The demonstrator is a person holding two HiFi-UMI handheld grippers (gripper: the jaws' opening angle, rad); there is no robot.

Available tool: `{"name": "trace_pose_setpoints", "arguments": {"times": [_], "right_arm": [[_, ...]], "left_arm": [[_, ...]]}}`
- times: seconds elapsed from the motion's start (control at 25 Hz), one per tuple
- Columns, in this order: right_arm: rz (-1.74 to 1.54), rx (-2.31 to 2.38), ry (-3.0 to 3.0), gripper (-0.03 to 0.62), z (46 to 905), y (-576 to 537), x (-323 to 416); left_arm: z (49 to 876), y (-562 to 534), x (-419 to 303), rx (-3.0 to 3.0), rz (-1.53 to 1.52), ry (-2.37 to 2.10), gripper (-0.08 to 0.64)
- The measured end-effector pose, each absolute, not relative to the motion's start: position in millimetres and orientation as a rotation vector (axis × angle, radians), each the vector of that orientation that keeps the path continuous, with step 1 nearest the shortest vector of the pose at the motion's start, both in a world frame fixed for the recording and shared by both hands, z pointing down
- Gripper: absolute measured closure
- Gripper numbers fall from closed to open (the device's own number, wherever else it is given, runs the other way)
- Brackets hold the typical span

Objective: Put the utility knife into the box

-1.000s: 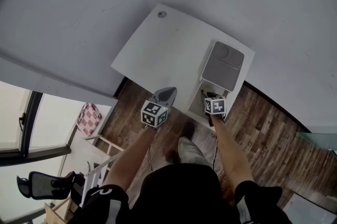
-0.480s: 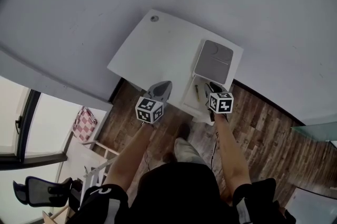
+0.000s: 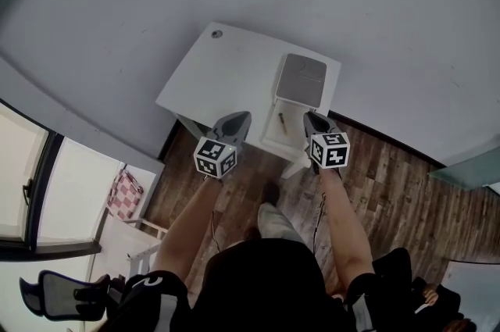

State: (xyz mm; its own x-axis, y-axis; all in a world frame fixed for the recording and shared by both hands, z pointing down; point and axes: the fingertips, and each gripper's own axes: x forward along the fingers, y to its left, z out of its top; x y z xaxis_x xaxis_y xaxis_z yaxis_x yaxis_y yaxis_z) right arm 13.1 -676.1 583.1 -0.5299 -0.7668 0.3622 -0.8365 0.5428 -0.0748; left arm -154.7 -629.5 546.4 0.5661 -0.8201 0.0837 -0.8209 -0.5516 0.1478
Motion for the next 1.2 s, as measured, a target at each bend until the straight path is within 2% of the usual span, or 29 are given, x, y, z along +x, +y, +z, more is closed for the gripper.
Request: {"name": "trace_pose_setpoints", "arguments": {"times": [0.12, 1.2], "right_arm": [[0.307, 1.372, -2.509, 0.577, 565.5, -652.7, 20.5], [0.218, 1.407, -2.536, 0.578, 525.9, -545.7, 32.9]], "left_arm": [[538.9, -612.5, -149.2, 2.656, 0.007, -1.373, 0.535], [507.8, -525.3, -141.3, 2.718, -0.037, -1.391, 0.535]]}}
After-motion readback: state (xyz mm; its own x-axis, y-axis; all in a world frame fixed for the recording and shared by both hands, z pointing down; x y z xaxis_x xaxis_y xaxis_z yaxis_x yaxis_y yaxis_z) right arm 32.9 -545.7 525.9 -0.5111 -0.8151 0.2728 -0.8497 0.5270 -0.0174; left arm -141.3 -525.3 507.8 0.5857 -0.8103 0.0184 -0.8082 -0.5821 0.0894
